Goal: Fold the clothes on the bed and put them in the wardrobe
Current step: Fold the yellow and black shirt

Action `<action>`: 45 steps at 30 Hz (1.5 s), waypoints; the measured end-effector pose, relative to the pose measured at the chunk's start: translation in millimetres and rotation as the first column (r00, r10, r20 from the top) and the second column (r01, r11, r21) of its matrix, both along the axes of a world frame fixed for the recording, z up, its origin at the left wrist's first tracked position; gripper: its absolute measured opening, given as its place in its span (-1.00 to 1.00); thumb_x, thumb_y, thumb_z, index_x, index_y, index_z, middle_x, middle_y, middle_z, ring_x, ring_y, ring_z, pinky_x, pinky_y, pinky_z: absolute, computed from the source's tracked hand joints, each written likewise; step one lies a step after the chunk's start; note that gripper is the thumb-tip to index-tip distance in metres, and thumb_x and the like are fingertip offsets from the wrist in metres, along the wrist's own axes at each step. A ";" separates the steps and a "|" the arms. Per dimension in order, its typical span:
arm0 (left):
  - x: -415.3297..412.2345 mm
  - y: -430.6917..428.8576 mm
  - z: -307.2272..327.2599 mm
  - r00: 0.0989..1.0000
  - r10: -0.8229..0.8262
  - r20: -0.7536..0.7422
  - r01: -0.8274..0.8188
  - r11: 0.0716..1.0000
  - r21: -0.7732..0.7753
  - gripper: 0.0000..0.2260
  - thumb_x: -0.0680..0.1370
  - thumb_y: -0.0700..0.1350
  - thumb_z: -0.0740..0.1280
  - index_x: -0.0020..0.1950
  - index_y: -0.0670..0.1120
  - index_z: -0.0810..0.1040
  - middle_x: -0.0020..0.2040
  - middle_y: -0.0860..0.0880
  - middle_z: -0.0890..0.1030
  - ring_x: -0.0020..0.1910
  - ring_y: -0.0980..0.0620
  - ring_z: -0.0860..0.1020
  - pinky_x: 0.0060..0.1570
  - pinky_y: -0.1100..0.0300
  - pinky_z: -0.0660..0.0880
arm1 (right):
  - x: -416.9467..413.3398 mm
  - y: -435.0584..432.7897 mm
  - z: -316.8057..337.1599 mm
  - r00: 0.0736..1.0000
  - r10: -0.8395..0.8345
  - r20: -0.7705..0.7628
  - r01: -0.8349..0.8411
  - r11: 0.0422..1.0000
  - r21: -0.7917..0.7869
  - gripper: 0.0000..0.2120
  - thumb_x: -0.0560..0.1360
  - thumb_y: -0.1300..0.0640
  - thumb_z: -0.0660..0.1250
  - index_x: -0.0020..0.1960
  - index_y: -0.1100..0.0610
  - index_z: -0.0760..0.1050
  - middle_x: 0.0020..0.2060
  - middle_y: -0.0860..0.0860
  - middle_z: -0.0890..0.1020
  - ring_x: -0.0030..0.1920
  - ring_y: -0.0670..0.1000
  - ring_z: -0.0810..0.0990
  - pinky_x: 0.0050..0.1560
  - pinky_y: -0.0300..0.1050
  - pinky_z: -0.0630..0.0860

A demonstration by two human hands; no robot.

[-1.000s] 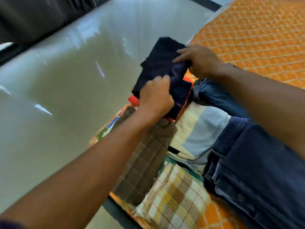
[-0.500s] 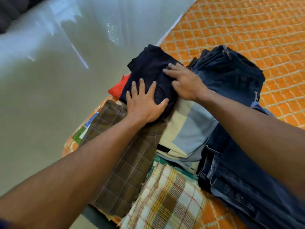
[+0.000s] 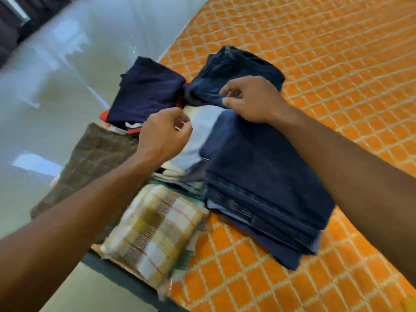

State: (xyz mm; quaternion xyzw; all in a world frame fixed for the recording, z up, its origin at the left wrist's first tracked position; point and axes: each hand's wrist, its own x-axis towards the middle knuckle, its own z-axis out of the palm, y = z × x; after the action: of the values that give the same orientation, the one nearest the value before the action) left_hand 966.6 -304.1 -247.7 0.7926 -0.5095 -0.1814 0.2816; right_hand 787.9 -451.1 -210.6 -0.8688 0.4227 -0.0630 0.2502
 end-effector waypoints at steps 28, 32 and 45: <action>-728.1 132.6 -116.3 0.830 -0.557 -0.003 0.480 0.713 0.511 -0.64 0.59 -0.05 0.29 0.39 -0.06 0.42 0.26 -0.19 0.54 0.21 -0.24 0.52 0.01 -0.04 0.46 | -821.3 320.1 -168.6 0.728 -0.652 -0.212 0.629 0.759 -0.171 -0.65 0.53 0.00 0.25 0.29 -0.03 0.56 0.18 0.00 0.57 0.15 0.16 0.52 0.02 0.11 0.38; -688.8 124.2 -97.6 0.741 -0.643 0.191 0.441 0.682 0.584 -0.74 0.59 -0.02 0.23 0.16 -0.06 0.63 0.18 -0.22 0.62 0.18 -0.26 0.56 0.01 -0.02 0.50 | -786.1 296.1 -161.0 0.838 -0.543 -0.046 0.545 0.838 0.040 -0.67 0.46 0.03 0.31 0.15 0.09 0.67 -0.05 0.05 0.63 -0.03 0.17 0.57 -0.13 -0.05 0.39; -532.6 222.3 -76.4 0.651 -0.737 0.184 -0.049 0.201 0.978 -0.49 0.55 0.25 0.23 0.41 0.00 0.47 0.36 -0.11 0.51 0.35 -0.18 0.47 0.26 -0.08 0.45 | -605.0 334.2 -155.3 0.771 -0.520 0.367 0.536 0.842 0.065 -0.79 0.47 0.26 0.39 0.05 0.08 0.69 -0.04 -0.01 0.64 -0.03 0.07 0.55 -0.05 0.02 0.48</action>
State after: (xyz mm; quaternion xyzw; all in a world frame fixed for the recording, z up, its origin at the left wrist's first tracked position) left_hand 434.0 -81.8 -324.1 0.6525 -0.5403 -0.2252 -0.4813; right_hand 182.9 -116.9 -365.9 -0.6924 0.5928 -0.3026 0.2784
